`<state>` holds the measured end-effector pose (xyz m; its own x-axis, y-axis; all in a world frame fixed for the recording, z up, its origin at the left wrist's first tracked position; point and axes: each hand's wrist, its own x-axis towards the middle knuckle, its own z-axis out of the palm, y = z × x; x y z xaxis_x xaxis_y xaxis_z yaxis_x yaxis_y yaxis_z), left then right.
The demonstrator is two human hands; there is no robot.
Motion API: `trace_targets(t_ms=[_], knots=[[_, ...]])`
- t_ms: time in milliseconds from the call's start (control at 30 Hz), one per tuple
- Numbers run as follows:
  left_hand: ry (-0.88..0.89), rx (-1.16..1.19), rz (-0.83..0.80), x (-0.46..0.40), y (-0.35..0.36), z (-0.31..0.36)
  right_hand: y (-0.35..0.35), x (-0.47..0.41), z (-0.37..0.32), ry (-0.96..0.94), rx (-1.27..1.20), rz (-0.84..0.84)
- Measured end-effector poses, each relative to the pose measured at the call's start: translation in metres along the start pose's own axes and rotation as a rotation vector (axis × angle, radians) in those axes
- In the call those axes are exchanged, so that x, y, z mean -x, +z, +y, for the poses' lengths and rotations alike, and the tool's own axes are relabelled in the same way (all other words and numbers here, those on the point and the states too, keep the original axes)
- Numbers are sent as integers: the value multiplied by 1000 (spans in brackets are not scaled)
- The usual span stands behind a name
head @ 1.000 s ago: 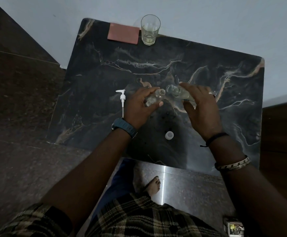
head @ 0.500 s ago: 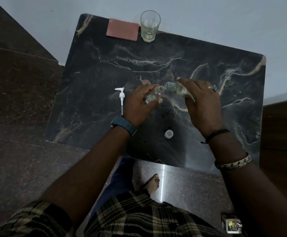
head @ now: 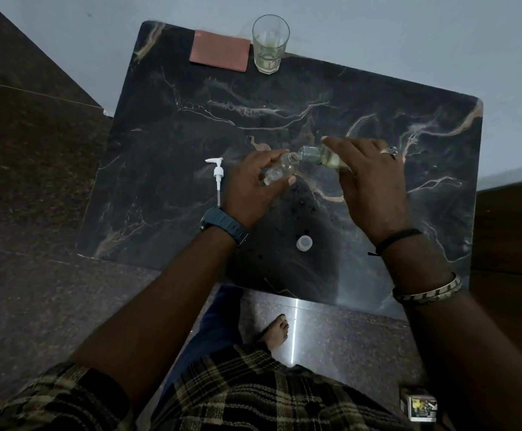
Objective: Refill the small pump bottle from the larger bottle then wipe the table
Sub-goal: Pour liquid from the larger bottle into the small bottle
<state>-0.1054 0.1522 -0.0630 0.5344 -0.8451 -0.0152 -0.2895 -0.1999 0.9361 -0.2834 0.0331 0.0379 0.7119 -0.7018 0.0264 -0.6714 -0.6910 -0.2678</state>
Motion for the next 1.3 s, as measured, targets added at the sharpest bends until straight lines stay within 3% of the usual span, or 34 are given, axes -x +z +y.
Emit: trace_targets(t_ms=[1300], knots=[[21, -48, 3, -2, -3, 7, -10, -8, 2, -18, 75, -12]])
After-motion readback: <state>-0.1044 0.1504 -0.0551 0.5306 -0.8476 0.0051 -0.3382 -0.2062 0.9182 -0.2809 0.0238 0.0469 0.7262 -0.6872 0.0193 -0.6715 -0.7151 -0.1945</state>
